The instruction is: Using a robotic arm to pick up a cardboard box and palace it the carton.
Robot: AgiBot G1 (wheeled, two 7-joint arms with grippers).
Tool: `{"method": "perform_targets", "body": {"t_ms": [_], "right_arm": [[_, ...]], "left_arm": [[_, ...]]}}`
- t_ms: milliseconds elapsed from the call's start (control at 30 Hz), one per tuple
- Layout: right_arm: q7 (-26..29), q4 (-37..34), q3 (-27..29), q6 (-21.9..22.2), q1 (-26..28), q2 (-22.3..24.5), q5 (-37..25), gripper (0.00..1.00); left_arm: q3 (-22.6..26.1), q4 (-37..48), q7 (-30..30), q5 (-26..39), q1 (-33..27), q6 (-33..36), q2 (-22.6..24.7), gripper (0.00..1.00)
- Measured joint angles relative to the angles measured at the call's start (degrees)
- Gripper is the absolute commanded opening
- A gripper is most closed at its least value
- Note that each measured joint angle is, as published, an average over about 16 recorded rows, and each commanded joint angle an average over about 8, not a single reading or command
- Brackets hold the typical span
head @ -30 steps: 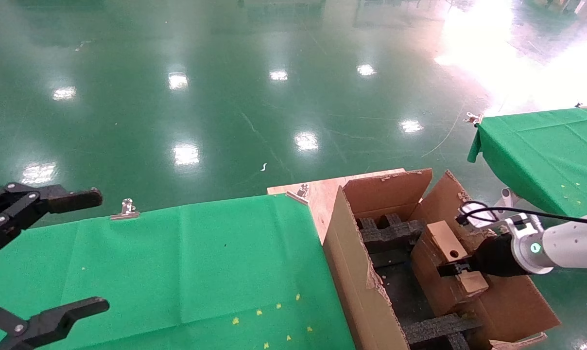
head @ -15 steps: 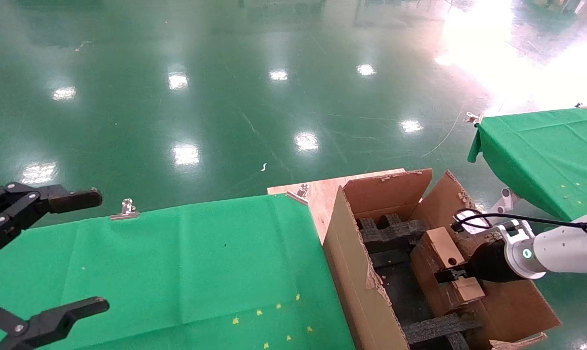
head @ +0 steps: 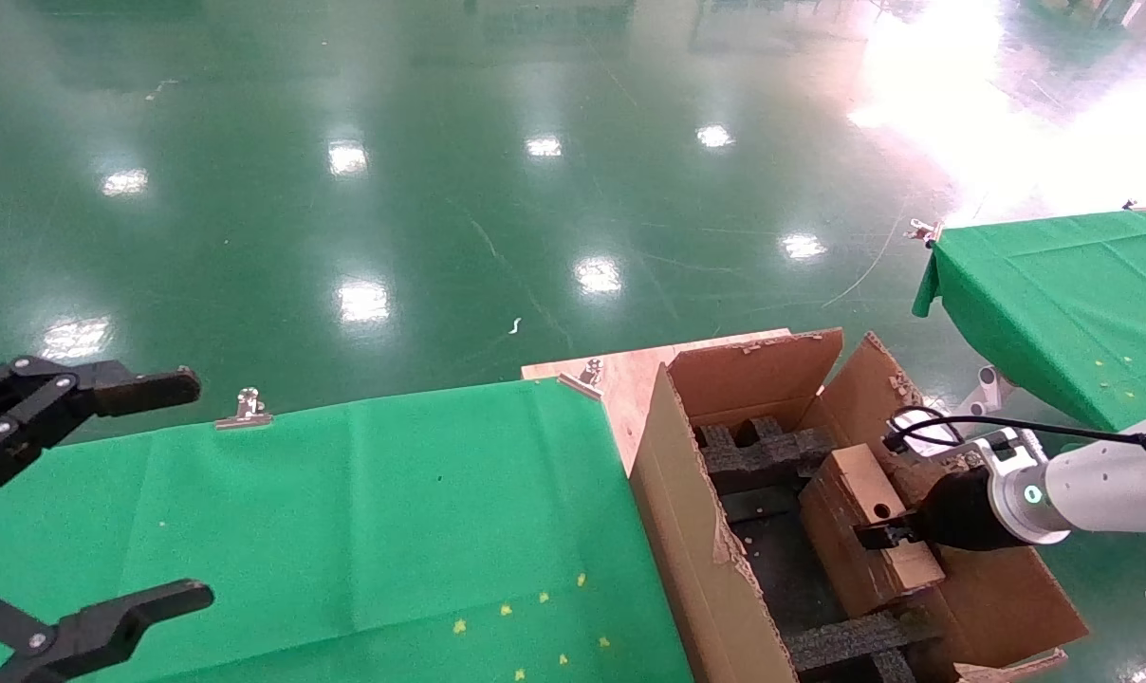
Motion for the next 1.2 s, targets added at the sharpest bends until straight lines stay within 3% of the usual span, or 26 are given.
{"method": "perform_targets", "body": {"t_ms": [433,733,1200], "right_arm": [[1.07,2.85,0.01,0.30,2.32,1.48,-1.58,1.00],[1.52,8.69,1.24,1.07,6.91,3.55,-3.00,1.00],[-6.58,22.65,6.88,-1.41,14.35,7.21,2.98,1.00]], "left_arm": [[0.02,0.01,0.01,-0.01,-0.01,0.00,0.00,1.00],[0.03,0.01,0.02,-0.02,-0.01,-0.01,-0.01,1.00],[0.05,0.02,0.03,-0.03,-0.01,-0.02,-0.02,1.00]]}}
